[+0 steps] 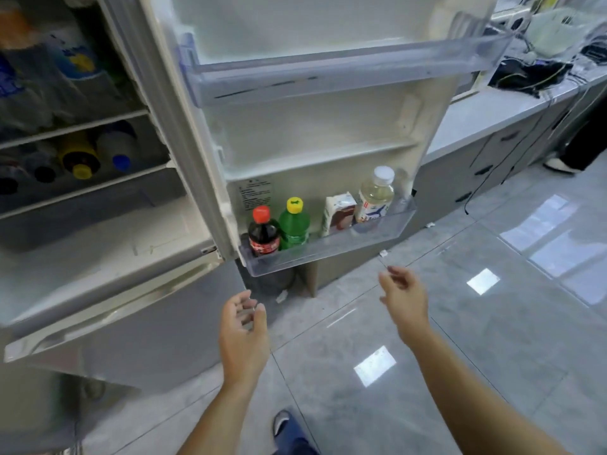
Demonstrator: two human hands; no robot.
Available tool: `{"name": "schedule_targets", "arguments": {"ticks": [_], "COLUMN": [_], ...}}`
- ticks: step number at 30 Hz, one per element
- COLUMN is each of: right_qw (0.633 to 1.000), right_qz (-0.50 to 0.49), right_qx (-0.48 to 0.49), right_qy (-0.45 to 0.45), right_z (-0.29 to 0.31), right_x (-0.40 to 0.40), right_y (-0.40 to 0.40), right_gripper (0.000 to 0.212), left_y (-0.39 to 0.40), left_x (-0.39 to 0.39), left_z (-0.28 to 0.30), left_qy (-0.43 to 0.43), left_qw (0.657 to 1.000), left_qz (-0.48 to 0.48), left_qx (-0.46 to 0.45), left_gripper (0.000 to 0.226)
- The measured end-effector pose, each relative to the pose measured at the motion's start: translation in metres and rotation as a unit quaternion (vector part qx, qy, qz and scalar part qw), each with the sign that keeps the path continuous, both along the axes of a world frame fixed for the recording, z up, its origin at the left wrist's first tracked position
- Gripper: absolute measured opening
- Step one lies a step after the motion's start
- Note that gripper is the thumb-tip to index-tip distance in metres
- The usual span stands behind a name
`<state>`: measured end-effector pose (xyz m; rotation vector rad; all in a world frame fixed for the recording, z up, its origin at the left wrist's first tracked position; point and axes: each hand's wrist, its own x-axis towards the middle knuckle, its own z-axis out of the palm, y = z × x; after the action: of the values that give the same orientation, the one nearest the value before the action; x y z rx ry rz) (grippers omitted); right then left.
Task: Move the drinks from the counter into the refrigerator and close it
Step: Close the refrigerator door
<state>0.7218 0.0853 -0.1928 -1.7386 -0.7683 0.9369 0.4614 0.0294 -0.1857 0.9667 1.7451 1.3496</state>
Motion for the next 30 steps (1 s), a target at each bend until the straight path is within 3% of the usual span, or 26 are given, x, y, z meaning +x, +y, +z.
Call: {"name": "schedule_targets", "arguments": {"ticks": [10, 14, 22, 27, 30], "right_qw": [0.995, 0.990, 0.975, 0.974, 0.976], "right_qz": [-0.040, -0.009, 0.127, 0.147, 0.106], "right_qx": [0.066, 0.085, 0.094, 0.110, 0.154], "right_qy": [0.059, 0.109, 0.158, 0.133, 0.114], "right_z": [0.094, 0.120, 0.156, 0.150, 0.142], "right_x": [0.085, 0.095, 0.114, 0.116, 0.113], "right_y": [0.139, 0.190, 0.250, 0.239, 0.215], "right_gripper": [0.021, 0.050, 0.076, 0.073, 0.059], "left_y": [0.070, 0.077, 0.039, 0.005, -0.013], "left_x": [0.056, 0.079, 0.137, 0.164, 0.180], "left_z": [0.013, 0.027, 0.060, 0.067, 0.070], "left_qy": [0.000, 0.010, 0.033, 0.066, 0.069], "left_qw": [0.997, 0.995, 0.986, 0.980, 0.976], "left_qz": [0.045, 0.048, 0.112, 0.151, 0.180], "left_qx": [0.061, 0.087, 0.123, 0.108, 0.104], "left_gripper": [0.029, 0.035, 0.033, 0.035, 0.034]}}
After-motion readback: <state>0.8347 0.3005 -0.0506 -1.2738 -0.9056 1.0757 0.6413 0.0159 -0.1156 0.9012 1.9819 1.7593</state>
